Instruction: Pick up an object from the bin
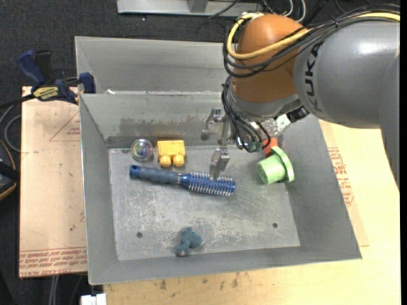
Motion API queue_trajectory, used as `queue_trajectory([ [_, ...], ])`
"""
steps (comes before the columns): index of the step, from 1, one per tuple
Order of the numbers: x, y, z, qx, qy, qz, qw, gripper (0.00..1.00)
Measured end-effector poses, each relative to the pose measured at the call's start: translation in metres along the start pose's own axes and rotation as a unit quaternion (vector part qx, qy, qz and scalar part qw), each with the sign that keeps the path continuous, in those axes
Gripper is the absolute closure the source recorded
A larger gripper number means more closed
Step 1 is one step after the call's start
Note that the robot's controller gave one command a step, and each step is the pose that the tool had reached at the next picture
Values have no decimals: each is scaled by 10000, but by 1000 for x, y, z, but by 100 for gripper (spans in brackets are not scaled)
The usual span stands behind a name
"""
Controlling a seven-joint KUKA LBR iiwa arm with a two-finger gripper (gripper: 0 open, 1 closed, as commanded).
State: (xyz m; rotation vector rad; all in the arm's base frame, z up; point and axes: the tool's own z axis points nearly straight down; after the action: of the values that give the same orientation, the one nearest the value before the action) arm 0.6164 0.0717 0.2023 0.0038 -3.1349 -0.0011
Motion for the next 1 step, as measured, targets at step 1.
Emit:
queue_trajectory([
  [1, 45, -1, 127, 1, -102, -1449, 9894, 0],
])
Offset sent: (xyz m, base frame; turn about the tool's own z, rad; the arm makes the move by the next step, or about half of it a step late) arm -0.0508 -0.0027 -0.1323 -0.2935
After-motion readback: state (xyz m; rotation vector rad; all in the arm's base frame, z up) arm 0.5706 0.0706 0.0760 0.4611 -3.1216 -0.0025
